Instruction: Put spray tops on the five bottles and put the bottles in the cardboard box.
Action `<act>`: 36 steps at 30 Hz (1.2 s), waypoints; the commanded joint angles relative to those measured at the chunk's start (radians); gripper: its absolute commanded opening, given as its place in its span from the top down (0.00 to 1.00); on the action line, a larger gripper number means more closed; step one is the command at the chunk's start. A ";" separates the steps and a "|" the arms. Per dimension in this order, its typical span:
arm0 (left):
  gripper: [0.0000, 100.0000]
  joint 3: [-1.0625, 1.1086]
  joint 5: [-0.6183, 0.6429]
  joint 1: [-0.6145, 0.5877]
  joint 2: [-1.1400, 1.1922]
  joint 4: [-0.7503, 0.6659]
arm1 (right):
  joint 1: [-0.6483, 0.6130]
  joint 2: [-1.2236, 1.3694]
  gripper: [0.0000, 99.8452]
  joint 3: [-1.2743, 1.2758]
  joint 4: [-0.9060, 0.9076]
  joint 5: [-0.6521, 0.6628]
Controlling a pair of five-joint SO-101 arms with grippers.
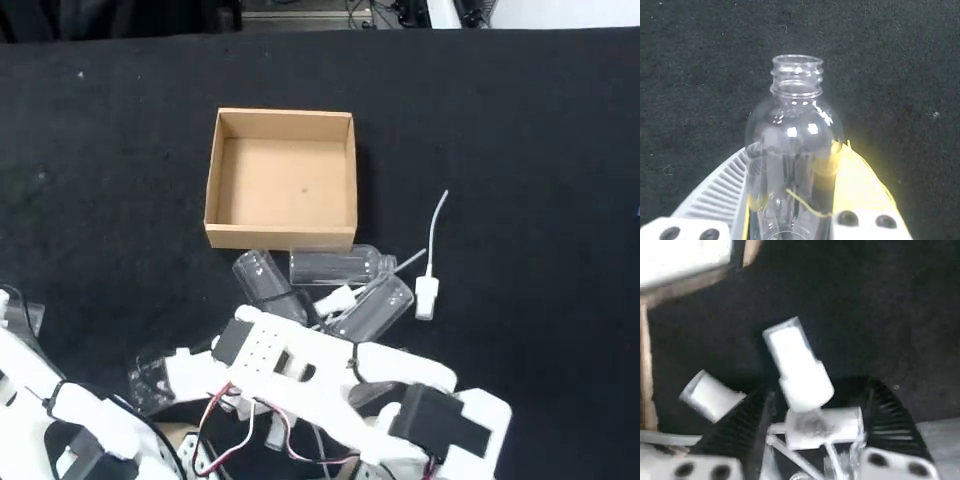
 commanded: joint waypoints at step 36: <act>0.97 -0.033 0.008 0.001 -0.037 -0.017 | 1.399 -0.429 0.99 -0.197 0.219 -0.287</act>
